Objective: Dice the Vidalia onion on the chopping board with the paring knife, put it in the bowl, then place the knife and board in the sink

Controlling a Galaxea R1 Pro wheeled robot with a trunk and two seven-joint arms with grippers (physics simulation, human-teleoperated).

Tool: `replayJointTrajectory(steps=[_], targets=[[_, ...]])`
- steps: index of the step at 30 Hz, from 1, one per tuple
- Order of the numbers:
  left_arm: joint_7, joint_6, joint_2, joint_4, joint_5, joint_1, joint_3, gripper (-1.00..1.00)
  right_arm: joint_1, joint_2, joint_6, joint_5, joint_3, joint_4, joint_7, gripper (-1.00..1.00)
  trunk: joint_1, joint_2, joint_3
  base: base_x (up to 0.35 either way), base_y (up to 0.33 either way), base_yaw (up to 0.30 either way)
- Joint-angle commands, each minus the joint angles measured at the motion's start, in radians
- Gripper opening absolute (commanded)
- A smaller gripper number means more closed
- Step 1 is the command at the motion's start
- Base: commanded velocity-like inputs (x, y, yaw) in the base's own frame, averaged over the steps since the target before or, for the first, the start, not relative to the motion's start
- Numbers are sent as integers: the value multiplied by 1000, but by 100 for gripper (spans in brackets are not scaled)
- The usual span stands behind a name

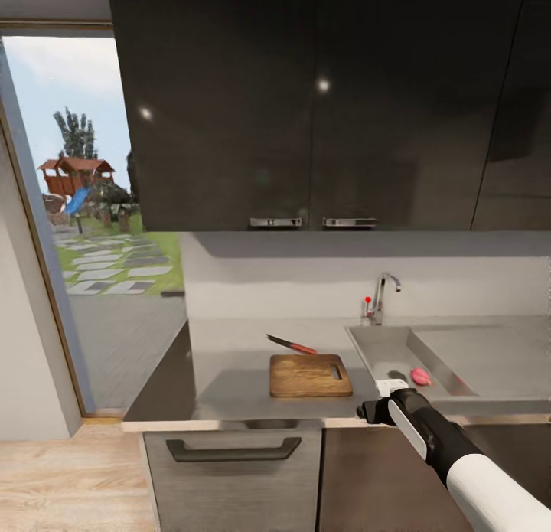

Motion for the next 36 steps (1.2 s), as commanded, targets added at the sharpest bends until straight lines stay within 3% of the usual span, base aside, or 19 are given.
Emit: replayJointTrajectory(steps=[1,22,27,31,33,34,35,36], targets=[[-1,-2,0,-1,0,1,1,100,0,-1,3,-10,6,-1,-9,100,0,-1,0,-220,0,0],[-1,-2,0,-1,0,1,1,100,0,-1,-8,-10,6,2,-8,100,0,-1,-1,-220,0,0],[-1,-1,0,-1,2,1,1,100,0,2,-134,-11,7,39,-7,100,0,-1,-1,-206,0,0],[-1,-1,0,-1,3,1,1,100,1,27,-301,-12,7,225,-6,100,0,-1,-1,-80,0,0],[-1,-2,0,1,3,1,1,100,1,43,-453,-12,7,374,0,100,0,-1,-1,-28,0,0],[-1,-2,0,4,2,1,1,100,3,57,-578,-12,7,476,9,100,0,-1,-1,-16,0,0],[-1,-2,0,6,1,1,1,100,4,65,-645,-12,7,518,16,100,0,-1,-1,-13,0,0],[-1,-2,0,9,1,1,1,100,10,82,-774,-10,7,573,28,100,0,-1,-1,-8,0,0]])
